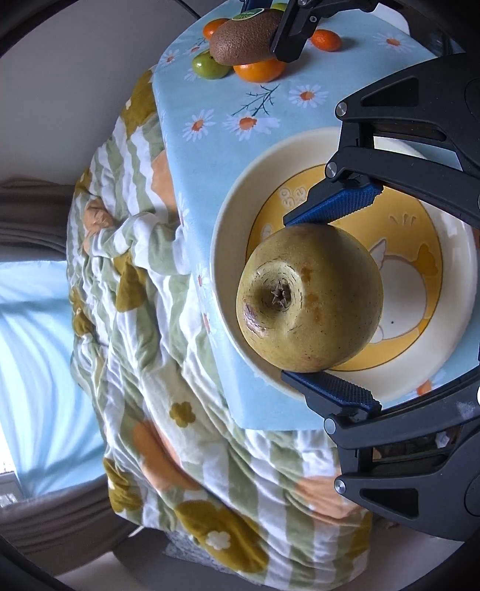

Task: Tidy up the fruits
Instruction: 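Carry the pear into the duck bowl with the left tool and release it, then lower the kiwi into the bowl beside the pear and open the right tool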

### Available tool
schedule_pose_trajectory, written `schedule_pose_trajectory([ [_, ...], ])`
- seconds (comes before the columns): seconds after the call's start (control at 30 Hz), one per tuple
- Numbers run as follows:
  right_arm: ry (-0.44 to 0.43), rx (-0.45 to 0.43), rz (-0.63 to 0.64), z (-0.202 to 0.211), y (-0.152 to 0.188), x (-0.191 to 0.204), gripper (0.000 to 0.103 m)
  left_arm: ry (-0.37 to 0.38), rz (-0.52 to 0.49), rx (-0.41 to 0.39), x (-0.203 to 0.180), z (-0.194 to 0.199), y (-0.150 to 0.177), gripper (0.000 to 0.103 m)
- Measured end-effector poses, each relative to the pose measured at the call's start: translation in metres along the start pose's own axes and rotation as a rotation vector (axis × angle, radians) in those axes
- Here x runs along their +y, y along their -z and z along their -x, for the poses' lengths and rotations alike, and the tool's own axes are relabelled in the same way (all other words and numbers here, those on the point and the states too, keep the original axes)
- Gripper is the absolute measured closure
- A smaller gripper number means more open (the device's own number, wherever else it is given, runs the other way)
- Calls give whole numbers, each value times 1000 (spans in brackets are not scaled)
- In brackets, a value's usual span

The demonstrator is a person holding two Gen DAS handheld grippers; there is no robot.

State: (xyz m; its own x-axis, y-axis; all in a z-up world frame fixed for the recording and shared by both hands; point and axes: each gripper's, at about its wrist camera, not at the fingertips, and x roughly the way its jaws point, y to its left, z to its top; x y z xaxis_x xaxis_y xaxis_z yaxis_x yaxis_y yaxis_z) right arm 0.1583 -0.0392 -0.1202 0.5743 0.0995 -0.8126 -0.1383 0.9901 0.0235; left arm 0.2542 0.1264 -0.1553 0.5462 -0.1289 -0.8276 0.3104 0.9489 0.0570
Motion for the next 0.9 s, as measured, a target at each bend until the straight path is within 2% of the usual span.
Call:
schedule_pose_trajectory([
  [0.13, 22, 15, -25, -8, -1, 5, 62, 18, -40, 13, 4, -18, -2, 22],
  [0.37, 60, 32, -63, -11, 0, 11, 62, 47, -54, 43, 7, -40, -1, 19],
  [0.4, 66, 32, -68, -10, 0, 11, 62, 43, -57, 35, 7, -39, -2, 16],
  [0.47, 75, 28, -74, -7, 0, 11, 62, 43, -60, -18, 8, -30, -4, 0],
  [0.57, 79, 24, -72, -2, -1, 12, 62, 40, -61, -60, 10, -17, -9, 0],
  [0.73, 65, 21, -42, 0, -6, 15, 62, 20, -43, -37, 15, -6, -5, 0],
  [0.9, 13, 13, 34, -3, -16, 25, 62, -18, 25, -16, 23, 14, 11, 0],
])
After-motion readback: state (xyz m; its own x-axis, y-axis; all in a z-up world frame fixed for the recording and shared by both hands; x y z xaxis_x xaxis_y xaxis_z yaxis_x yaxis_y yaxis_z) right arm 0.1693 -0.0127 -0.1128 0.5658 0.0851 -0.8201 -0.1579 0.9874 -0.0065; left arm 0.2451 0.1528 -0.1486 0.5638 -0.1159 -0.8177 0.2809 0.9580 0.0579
